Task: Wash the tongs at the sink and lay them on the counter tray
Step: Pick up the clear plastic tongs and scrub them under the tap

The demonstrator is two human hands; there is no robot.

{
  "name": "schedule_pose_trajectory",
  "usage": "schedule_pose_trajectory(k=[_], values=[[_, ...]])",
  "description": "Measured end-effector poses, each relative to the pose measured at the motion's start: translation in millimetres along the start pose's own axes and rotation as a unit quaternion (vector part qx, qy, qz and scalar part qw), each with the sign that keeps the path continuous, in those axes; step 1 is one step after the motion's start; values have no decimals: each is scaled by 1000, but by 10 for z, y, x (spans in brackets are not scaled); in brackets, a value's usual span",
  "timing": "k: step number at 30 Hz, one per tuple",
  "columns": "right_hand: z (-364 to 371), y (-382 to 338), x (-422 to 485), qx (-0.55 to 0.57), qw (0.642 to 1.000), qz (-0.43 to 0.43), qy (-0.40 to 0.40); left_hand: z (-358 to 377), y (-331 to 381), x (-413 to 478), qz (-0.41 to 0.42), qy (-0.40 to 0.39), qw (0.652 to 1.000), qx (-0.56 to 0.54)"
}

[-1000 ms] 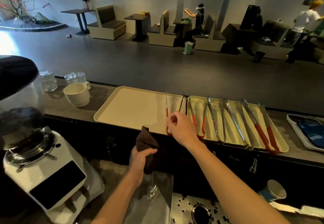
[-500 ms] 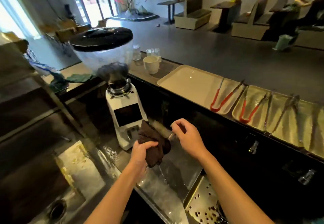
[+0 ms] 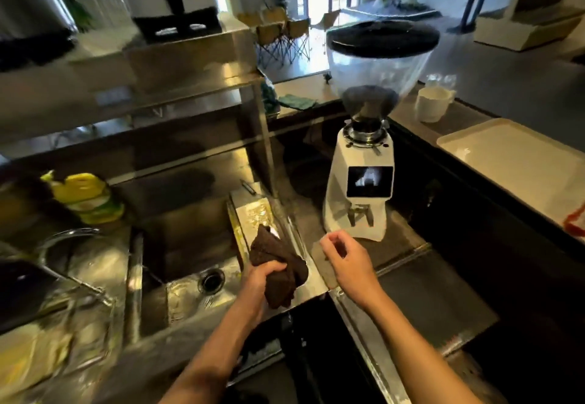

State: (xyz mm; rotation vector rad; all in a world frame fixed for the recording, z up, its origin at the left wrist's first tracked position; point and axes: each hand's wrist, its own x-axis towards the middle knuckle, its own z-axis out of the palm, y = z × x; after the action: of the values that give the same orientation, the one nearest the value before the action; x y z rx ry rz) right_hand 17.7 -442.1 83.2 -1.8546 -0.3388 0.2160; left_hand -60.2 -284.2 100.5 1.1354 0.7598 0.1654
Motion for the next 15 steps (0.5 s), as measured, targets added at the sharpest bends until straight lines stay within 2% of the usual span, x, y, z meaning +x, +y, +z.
schedule_pose_trajectory(k=[9,15], values=[[992,106,283,-71,996,57,-19,-1139,98,567,-30,59,998,0],[1420,196,505,-115,988,101,-20,-1494,167,947,-63,34,997,4]])
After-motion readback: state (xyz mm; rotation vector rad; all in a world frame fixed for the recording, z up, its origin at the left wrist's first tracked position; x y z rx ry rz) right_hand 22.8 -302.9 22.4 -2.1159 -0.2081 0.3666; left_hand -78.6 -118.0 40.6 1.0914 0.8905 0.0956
